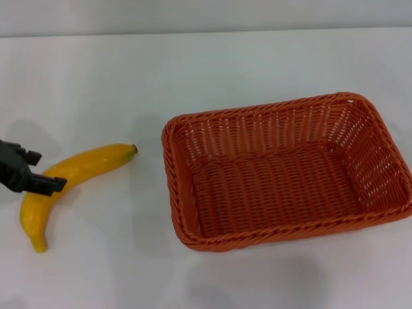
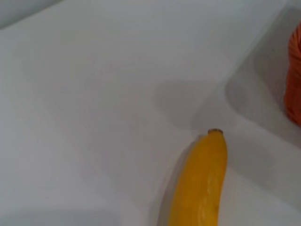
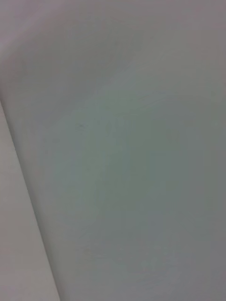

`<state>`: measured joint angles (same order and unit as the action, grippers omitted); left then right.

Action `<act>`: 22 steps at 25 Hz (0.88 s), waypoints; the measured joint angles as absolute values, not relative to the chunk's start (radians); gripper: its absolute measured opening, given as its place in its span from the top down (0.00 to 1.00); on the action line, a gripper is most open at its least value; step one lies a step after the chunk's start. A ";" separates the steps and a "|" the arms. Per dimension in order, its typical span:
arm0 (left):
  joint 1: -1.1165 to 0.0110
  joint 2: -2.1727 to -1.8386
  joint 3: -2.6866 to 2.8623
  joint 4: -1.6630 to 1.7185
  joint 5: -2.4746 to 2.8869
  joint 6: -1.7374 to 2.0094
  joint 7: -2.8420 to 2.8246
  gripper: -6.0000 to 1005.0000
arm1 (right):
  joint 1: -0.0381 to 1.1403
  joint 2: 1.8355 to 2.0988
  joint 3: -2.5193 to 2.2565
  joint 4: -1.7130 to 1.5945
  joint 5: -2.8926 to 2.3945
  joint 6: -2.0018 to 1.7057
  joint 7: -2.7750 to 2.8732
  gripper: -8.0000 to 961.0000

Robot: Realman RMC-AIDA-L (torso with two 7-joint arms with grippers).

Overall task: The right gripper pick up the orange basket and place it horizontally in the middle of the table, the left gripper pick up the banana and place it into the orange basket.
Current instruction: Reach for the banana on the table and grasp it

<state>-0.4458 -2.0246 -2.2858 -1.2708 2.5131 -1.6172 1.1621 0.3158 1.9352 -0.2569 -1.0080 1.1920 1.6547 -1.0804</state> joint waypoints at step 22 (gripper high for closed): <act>-0.436 -2.052 -2.291 -1.139 2.553 -1.493 1.220 0.22 | 0.320 1.924 -0.258 -0.959 1.192 1.650 -1.064 0.59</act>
<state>-0.4356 -2.0519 -2.2906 -1.1385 2.5528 -1.4933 1.2199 0.3195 1.9240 -0.2577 -0.9593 1.1915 1.6495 -1.0645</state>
